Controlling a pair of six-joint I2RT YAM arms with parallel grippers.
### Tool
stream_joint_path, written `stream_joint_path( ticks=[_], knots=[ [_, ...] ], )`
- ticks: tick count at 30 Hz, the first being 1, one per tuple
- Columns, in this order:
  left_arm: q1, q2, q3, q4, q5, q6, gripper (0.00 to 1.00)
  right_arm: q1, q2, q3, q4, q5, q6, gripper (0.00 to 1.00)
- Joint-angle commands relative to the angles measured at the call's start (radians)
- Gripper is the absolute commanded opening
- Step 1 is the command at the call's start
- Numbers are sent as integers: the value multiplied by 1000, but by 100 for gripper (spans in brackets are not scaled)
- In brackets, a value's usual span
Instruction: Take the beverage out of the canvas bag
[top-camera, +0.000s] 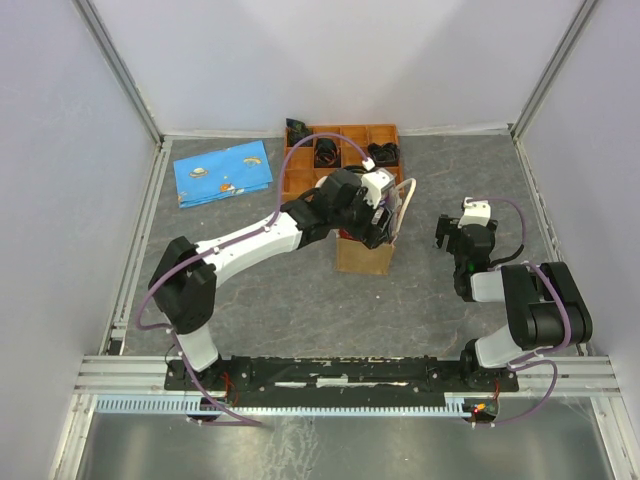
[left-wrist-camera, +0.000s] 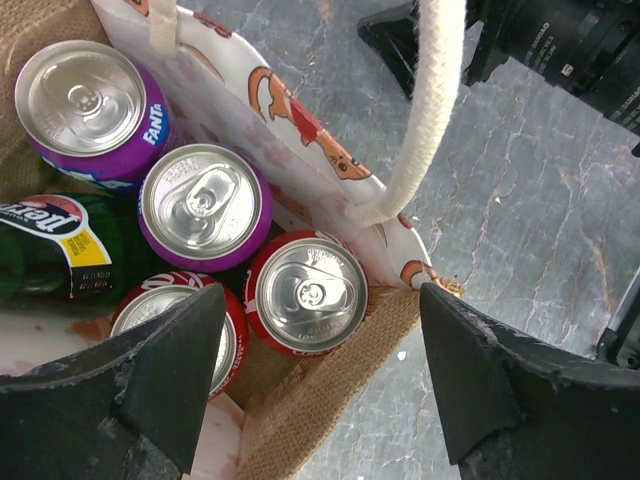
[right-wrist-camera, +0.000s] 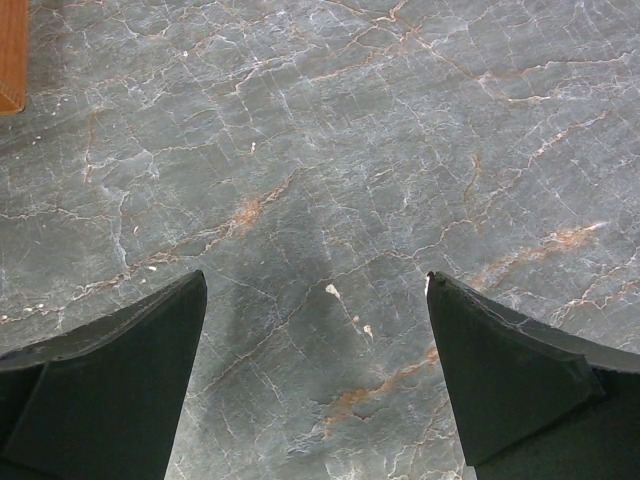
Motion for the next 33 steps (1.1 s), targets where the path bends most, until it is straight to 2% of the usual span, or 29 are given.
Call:
stream_joint_path(
  ticks=[1, 3, 7, 20, 28, 33],
  knots=[
    [-10, 4, 48, -36, -9, 4, 88, -3, -13, 31, 28, -10, 4, 99],
    [-15, 4, 43, -48, -17, 4, 92, -4, -12, 30, 27, -10, 2, 99],
    [-25, 6, 33, -53, -6, -3, 92, -3, -11, 30, 27, -10, 3, 99],
    [-60, 34, 21, -88, 11, -8, 88, -4, -12, 31, 28, -10, 3, 99],
    [-59, -44, 86, -82, -65, 18, 90, -3, -12, 31, 28, -10, 3, 99],
    [-59, -58, 119, -70, -213, 54, 87, -3, -12, 31, 29, -10, 4, 99]
  ],
)
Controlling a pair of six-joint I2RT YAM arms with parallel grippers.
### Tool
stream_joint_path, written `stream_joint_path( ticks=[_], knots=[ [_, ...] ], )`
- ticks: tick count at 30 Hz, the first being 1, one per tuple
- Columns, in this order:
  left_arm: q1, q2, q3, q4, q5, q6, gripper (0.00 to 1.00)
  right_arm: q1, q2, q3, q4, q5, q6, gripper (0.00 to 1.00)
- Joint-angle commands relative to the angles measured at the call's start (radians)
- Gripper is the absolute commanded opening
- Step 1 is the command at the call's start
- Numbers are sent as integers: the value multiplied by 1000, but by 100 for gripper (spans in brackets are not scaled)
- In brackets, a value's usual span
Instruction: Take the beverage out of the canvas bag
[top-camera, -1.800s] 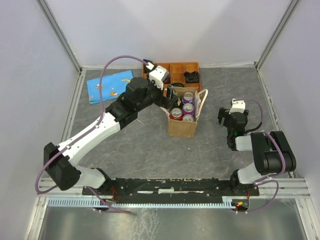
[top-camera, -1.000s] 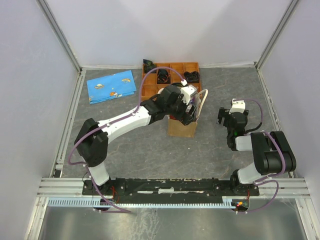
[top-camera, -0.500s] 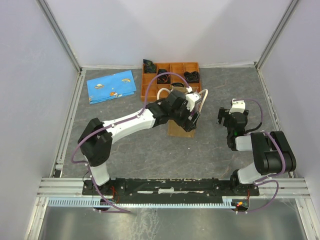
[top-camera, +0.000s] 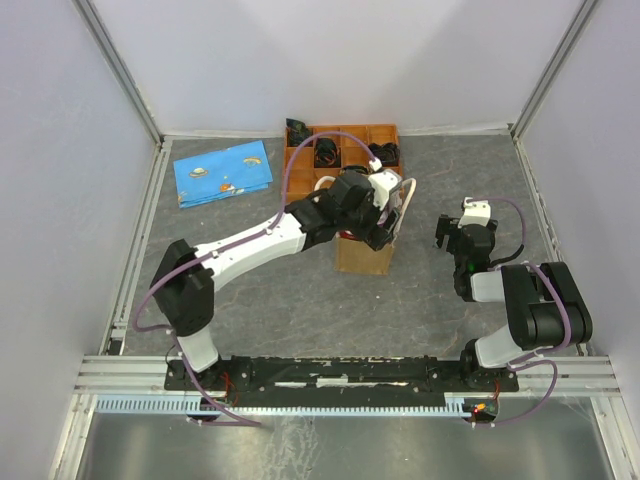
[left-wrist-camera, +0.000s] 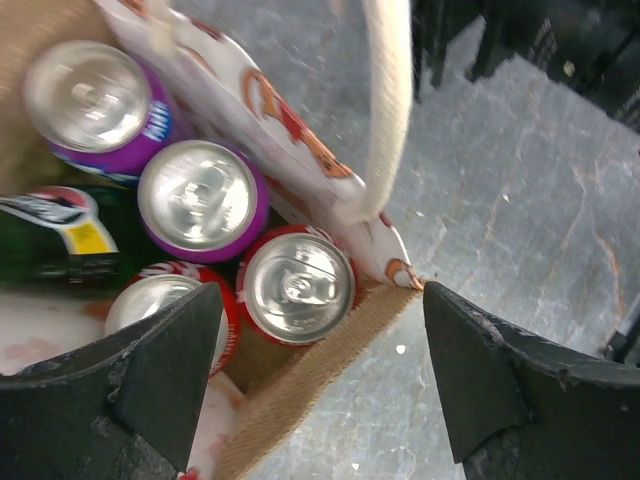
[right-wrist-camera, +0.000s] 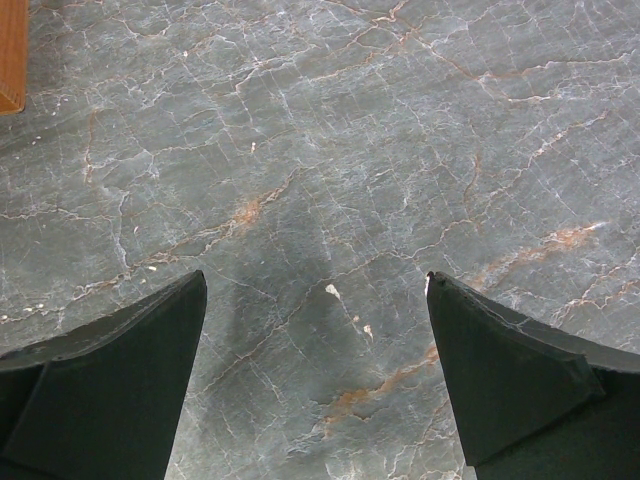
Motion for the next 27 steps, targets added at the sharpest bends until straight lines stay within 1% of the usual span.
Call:
stream_joint_path(
  ticks=[1, 3, 5, 6, 8, 11, 14, 21, 24, 27],
  knots=[
    [-2, -59, 78, 27, -154, 60, 84, -4, -12, 31, 28, -10, 3, 99],
    [-1, -38, 89, 27, -194, 70, 78, -4, -12, 30, 29, -10, 3, 99],
    [2, -15, 94, 28, -207, 77, 67, -3, -12, 31, 28, -10, 3, 99],
    [3, -2, 94, 29, -210, 79, 64, -3, -13, 31, 27, -10, 4, 99],
    [3, 22, 96, 29, -216, 83, 60, -4, -12, 31, 28, -10, 3, 99],
    [3, 54, 97, 27, -221, 86, 60, -4, -11, 31, 29, -10, 3, 99],
    [2, 67, 94, 17, -195, 82, 61, -4, -12, 31, 29, -10, 2, 99],
    [3, 55, 50, 5, -112, 51, 68, -3, -11, 31, 28, -10, 3, 99],
    [2, 44, 31, 6, -87, 31, 73, -4, -13, 30, 28, -10, 2, 99],
    [-2, 45, 15, 6, -61, 21, 75, -4, -12, 31, 29, -10, 3, 99]
  ],
)
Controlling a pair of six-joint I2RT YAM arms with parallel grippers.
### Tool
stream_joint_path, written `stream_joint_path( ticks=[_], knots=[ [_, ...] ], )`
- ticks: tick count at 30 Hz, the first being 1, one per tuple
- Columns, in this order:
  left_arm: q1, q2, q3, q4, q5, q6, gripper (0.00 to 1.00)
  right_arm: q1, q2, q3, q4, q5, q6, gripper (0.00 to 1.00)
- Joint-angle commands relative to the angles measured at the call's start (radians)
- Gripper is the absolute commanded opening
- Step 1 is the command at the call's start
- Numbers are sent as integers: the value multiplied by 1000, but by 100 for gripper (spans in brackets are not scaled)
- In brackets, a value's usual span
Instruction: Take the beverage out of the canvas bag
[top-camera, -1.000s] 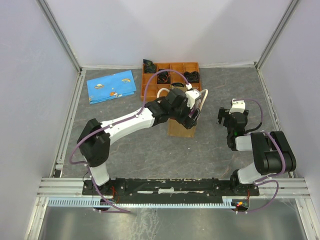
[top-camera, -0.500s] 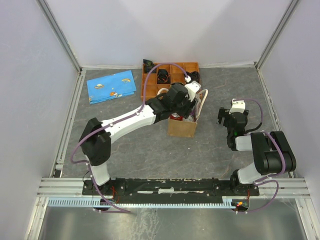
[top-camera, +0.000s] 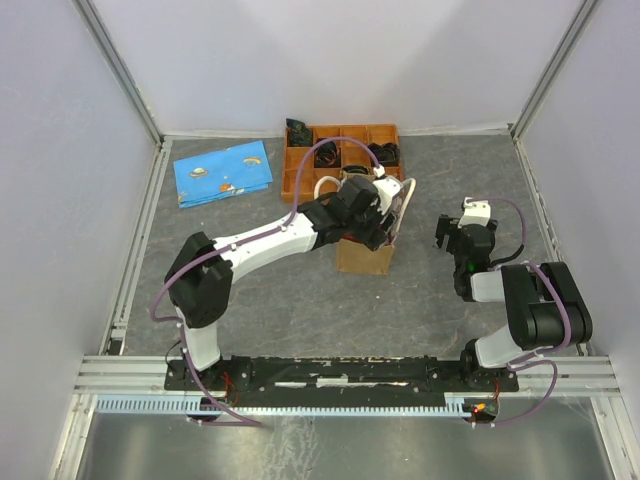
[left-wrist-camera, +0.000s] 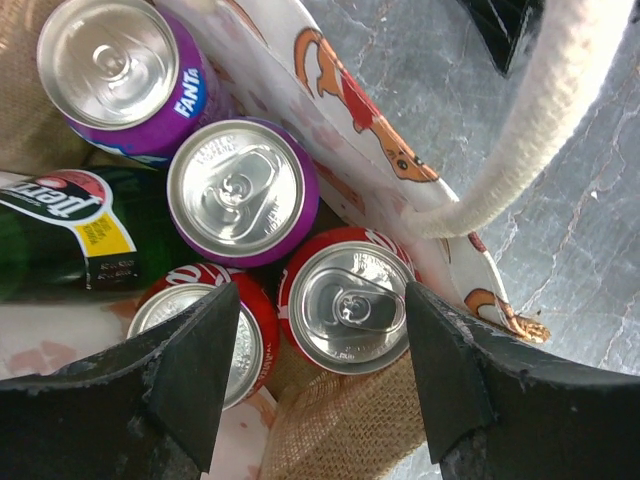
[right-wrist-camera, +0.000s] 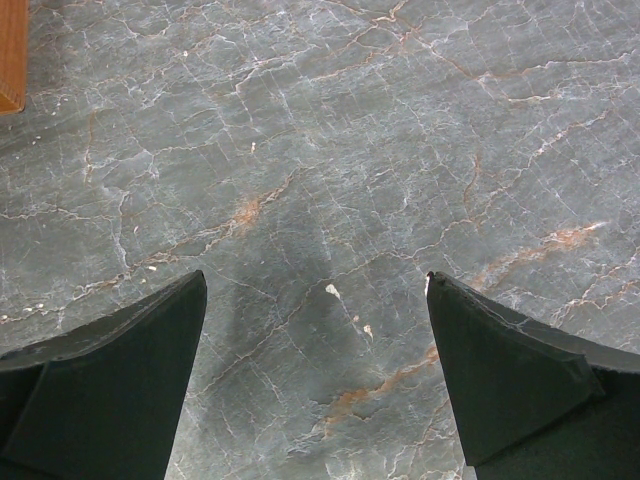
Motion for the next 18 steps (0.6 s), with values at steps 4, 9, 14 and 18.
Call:
stream_joint_path(
  ticks=[4, 9, 14, 18],
  knots=[
    [-18, -25, -27, 9, 74, -14, 76, -3, -12, 31, 29, -10, 3, 99],
    [-32, -24, -41, 28, 73, -11, 82, -4, -12, 31, 29, -10, 4, 99],
    [-64, -10, -40, 33, 52, 23, 83, -4, -12, 31, 28, -10, 2, 99],
    [-74, -4, -37, 33, 63, 30, 83, -3, -12, 31, 29, -10, 3, 99]
  ],
)
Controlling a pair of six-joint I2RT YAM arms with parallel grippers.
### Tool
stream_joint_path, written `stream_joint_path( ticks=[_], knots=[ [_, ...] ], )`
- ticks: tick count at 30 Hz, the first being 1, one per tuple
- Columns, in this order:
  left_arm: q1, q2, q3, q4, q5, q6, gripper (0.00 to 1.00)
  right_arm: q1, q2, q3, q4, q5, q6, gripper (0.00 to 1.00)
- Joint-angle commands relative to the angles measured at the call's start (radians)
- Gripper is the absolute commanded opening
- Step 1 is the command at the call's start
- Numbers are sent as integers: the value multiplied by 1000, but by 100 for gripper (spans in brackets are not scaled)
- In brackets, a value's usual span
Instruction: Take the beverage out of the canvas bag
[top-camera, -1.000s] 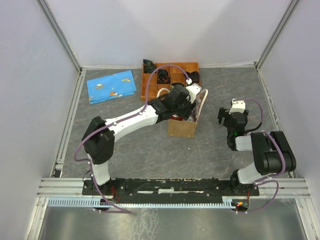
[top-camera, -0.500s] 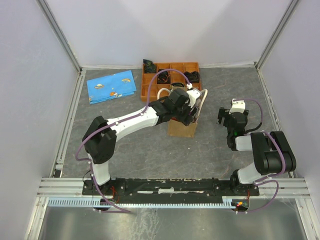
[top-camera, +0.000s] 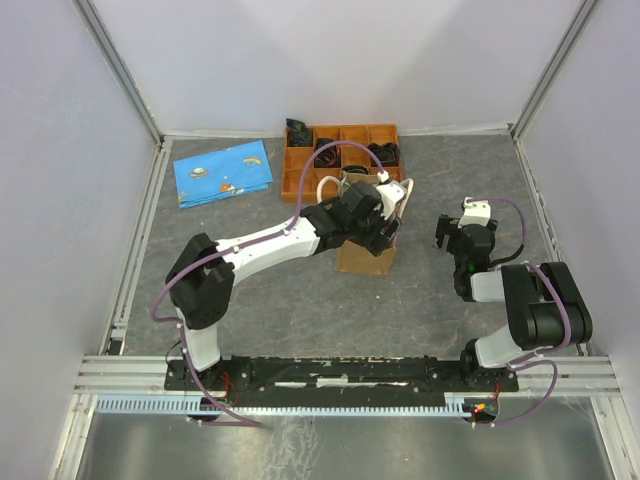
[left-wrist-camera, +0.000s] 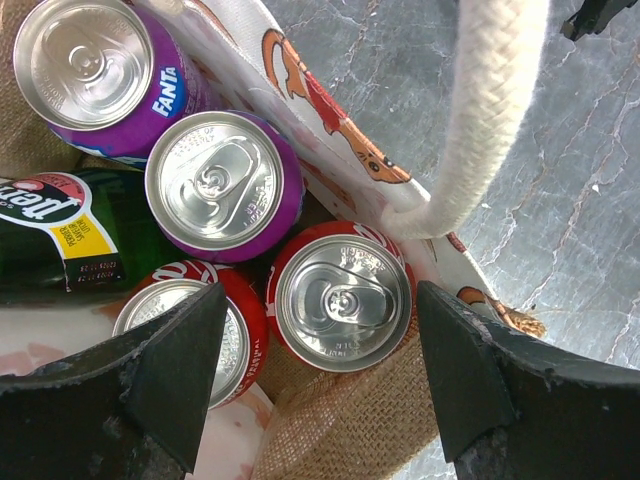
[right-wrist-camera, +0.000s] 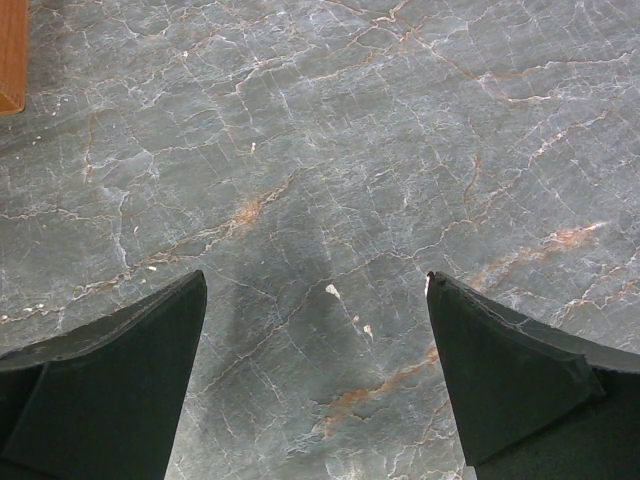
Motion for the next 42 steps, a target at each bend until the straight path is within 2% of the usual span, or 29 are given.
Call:
stream_joint_path(
  ticks=[1, 21, 42],
  knots=[
    [-48, -3, -8, 10, 73, 32, 83, -3, -12, 31, 28, -10, 5, 99],
    [-51, 27, 81, -80, 100, 144, 78, -3, -12, 31, 29, -10, 3, 99],
    [-36, 121, 142, -187, 62, 112, 77, -3, -12, 31, 29, -10, 4, 99]
  ],
)
